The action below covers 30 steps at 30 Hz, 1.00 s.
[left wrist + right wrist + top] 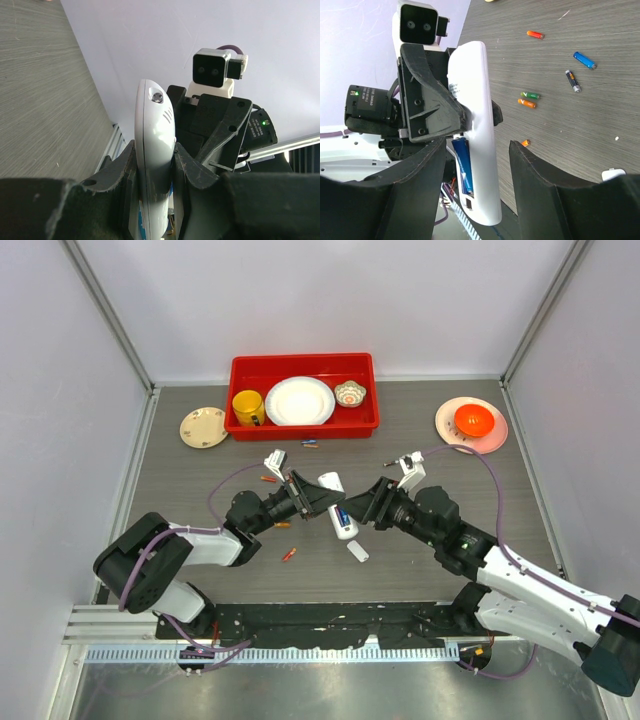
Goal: Load the batteries into the remote control
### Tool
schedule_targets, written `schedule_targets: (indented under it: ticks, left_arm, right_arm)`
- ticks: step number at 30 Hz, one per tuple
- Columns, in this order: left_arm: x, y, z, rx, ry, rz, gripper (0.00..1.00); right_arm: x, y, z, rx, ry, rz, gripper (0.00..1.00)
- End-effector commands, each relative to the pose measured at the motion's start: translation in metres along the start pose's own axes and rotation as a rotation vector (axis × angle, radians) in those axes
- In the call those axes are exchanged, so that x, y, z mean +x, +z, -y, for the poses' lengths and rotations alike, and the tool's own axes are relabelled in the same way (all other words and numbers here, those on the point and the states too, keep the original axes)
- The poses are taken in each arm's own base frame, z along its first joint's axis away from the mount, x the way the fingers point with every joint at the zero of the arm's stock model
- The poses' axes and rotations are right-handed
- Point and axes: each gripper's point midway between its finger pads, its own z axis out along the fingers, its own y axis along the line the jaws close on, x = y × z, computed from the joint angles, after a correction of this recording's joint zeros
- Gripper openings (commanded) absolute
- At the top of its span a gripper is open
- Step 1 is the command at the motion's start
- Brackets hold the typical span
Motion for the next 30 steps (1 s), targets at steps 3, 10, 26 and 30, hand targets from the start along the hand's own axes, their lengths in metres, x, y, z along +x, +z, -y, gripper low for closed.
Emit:
schedule_targets:
  ticks: [3,10,26,30]
  left_arm:
    - [-0.012,0.0,0.052,0.201,0.098,0.057,0.01]
    - [-0.012,-0.001,0.054,0.207,0.099,0.058,0.0]
    - [-0.02,0.001,0.076,0.281,0.092,0.093,0.0]
    - [-0.024,0.0,0.081,0.294,0.096,0.111,0.0]
  right_arm:
    - [-0.001,0.0,-0.004,-0.033,0.011,0.013,0.58]
    - [0.0,0.001,-0.001,-0.031,0.011,0.011,0.56]
    - [0.015,0.003,0.003,-0.061,0.039,-0.03,0.5]
    - [0.019,0.003,0.003,-0.068,0.043,-0.045,0.49]
